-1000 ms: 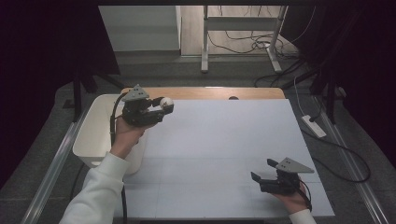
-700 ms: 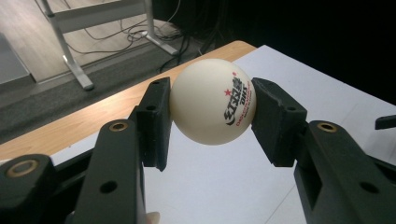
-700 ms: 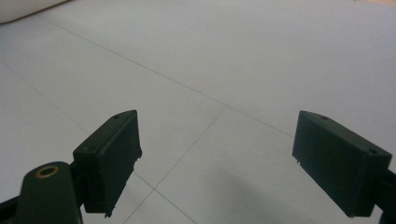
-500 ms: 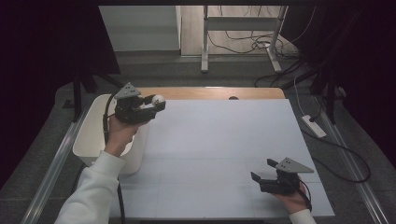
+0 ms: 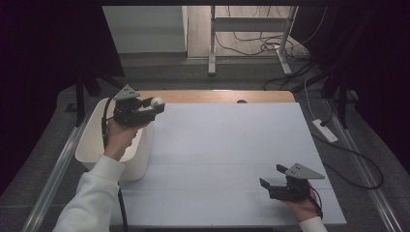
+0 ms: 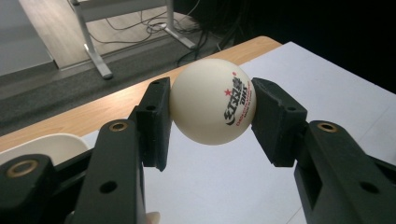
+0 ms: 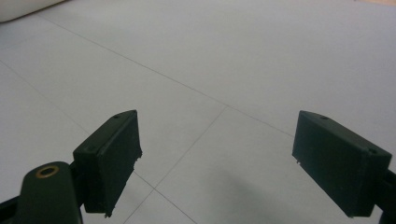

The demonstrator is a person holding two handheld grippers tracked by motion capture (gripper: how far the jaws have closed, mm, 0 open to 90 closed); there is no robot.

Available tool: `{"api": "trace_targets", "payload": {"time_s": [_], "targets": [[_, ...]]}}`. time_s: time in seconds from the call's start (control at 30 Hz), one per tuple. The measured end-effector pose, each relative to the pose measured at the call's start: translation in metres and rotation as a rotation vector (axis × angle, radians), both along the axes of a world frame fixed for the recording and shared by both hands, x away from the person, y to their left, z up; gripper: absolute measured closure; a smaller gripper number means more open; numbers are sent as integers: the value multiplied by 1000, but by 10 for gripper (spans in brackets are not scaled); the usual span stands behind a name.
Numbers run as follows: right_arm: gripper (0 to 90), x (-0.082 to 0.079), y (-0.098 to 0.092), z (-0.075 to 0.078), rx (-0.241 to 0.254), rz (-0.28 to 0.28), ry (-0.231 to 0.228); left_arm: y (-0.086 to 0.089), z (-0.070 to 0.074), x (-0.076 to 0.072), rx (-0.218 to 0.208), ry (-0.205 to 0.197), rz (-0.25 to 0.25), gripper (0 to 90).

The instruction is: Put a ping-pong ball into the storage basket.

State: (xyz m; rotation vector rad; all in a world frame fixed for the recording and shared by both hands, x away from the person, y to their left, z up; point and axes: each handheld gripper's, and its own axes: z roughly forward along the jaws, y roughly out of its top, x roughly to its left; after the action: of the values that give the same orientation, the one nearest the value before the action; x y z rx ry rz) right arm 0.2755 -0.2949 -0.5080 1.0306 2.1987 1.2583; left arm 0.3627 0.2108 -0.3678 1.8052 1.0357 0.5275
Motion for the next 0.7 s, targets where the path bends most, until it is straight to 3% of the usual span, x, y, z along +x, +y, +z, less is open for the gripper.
{"api": "trace_targets", "payload": {"time_s": [0.7], "targets": [[148, 0, 0, 0, -7, 0, 1, 26, -8, 7, 0, 29, 84, 507]]}}
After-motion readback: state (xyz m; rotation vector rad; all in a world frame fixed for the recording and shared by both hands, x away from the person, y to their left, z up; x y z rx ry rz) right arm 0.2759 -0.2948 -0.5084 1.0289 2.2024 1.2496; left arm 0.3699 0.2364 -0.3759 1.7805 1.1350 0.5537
